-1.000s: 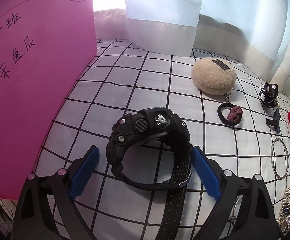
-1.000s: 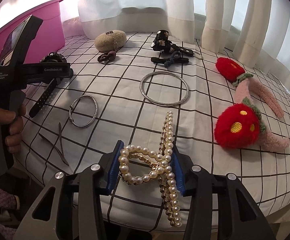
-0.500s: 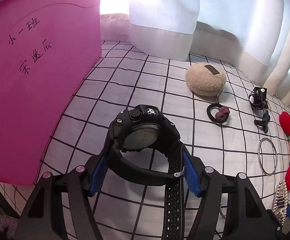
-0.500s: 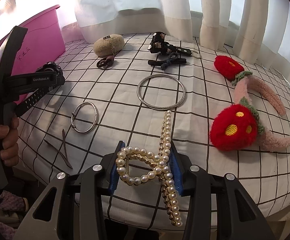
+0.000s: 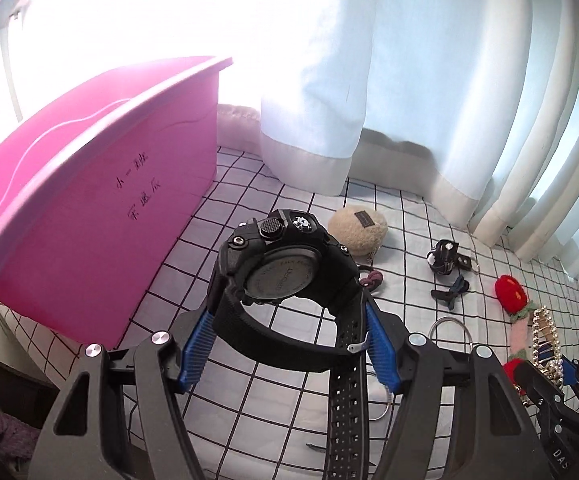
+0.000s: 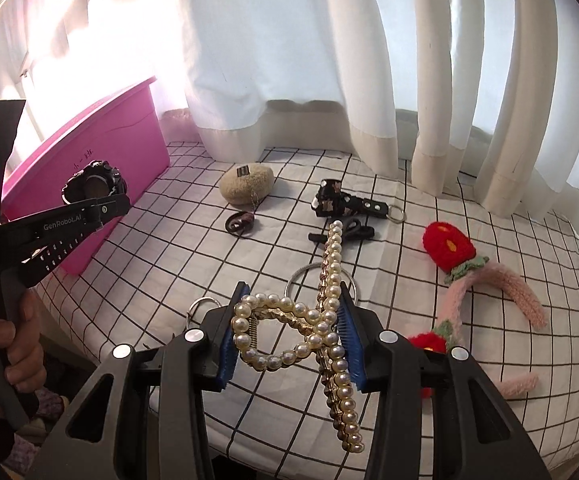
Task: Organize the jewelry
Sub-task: 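Lift the black watch with the left tool while the right tool lifts the pearl clip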
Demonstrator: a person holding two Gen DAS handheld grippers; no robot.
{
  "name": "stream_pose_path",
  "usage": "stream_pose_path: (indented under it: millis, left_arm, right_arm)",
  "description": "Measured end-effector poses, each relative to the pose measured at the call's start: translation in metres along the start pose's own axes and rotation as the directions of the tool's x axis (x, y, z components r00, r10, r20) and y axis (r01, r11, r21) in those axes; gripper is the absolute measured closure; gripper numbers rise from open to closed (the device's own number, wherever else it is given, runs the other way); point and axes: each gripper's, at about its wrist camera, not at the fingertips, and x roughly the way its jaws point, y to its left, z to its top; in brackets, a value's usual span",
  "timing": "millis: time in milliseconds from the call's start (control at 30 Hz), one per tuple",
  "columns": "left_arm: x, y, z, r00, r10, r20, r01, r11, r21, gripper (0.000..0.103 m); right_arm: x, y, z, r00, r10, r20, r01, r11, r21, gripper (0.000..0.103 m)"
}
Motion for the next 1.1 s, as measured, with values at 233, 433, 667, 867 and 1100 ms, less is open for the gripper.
stream_pose_path:
  millis: [233,433,667,867,1100]
  left_arm:
    - [-0.075,0.023,0.037,0.988,0.082,0.131,-0.071,0.994,-0.086,0.039]
    - [-0.1,0.081,0.07,0.972,0.158,0.173,-0.132,0.979,-0.156,0.039]
    - [-0.082,0.163,0.11,0.966,0.218,0.141,-0.19,0.963,-0.193,0.039]
    - [-0.048,0.217,0.127,0.974,0.223,0.048,-0.205,0.949,-0.24,0.039]
    - [-0.006,0.248,0.125,0.981,0.167,-0.102,-0.19,0.94,-0.285,0.039]
  right_arm:
    - [-0.013,0.027,0.071,0.983,0.16,0.085,-0.152,0.984,-0.097,0.061]
    - [0.004,0.087,0.137,0.943,0.313,0.111,-0.293,0.941,-0.172,0.061]
    - [0.044,0.19,0.213,0.895,0.436,0.098,-0.404,0.882,-0.241,0.061]
    - [0.096,0.271,0.266,0.869,0.495,-0.013,-0.478,0.831,-0.284,0.061]
    - [0.172,0.334,0.288,0.866,0.434,-0.25,-0.496,0.811,-0.312,0.061]
